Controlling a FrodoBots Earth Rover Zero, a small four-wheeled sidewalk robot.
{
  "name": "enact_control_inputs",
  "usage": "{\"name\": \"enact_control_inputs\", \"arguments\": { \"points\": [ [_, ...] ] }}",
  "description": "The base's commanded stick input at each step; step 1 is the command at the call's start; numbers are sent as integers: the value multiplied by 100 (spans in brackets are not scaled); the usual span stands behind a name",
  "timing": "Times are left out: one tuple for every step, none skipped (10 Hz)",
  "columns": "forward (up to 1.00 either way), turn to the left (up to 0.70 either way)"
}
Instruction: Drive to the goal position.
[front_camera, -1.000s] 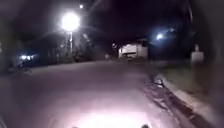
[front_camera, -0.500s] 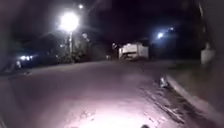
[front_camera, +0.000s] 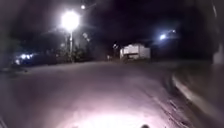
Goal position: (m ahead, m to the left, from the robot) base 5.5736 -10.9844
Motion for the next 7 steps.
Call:
{"name": "enact_control_inputs", "arguments": {
  "points": [
    [70, 0],
    [70, 0],
    [70, 0],
    [70, 0],
    [70, 0],
    [70, 0],
    [70, 0]
  ]
}}
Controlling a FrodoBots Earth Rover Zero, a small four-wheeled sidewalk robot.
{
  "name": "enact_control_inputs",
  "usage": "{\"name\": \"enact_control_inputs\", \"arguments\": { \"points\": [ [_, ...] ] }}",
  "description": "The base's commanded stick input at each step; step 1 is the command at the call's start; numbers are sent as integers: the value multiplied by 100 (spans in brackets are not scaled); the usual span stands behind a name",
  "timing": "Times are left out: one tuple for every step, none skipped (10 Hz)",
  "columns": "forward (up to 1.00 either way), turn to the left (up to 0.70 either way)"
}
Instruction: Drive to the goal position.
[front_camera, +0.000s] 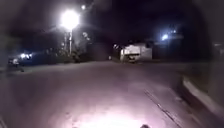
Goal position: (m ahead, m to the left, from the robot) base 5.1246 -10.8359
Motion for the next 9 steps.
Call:
{"name": "enact_control_inputs", "arguments": {
  "points": [
    [70, -4],
    [70, -27],
    [70, -34],
    [70, -26],
    [70, -11],
    [70, -4],
    [70, -18],
    [70, -35],
    [70, -35]
  ]
}}
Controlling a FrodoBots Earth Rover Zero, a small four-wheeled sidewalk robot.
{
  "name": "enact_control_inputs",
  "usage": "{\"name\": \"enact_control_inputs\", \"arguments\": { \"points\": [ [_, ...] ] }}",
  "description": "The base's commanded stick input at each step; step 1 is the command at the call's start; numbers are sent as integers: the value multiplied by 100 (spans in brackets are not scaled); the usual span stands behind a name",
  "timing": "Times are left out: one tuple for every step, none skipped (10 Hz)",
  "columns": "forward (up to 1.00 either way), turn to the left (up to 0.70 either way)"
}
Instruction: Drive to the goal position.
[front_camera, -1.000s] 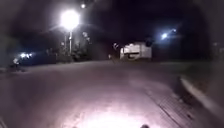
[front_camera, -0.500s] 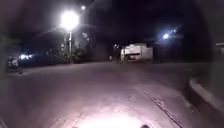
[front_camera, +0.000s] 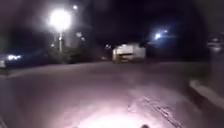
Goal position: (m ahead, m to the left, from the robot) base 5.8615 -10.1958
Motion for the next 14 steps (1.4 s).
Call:
{"name": "enact_control_inputs", "arguments": {
  "points": [
    [70, -35],
    [70, -35],
    [70, -3],
    [70, -3],
    [70, -12],
    [70, -35],
    [70, -35],
    [70, -35],
    [70, 0],
    [70, 0],
    [70, -18],
    [70, -34],
    [70, -35],
    [70, -35]
  ]
}}
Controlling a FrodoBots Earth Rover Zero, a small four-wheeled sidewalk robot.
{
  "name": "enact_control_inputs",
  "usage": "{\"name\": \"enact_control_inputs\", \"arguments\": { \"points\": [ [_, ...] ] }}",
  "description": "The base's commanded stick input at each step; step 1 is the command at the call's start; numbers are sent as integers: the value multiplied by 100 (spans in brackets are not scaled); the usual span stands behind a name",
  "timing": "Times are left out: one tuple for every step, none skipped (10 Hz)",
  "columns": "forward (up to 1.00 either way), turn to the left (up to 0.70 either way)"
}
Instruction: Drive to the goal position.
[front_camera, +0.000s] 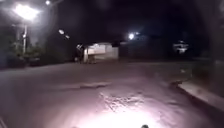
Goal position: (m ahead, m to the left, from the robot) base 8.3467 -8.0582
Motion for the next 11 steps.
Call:
{"name": "enact_control_inputs", "arguments": {
  "points": [
    [70, -35],
    [70, -35],
    [70, 0],
    [70, 0],
    [70, 0],
    [70, -20],
    [70, -35],
    [70, -35],
    [70, -28],
    [70, 0],
    [70, 0]
  ]
}}
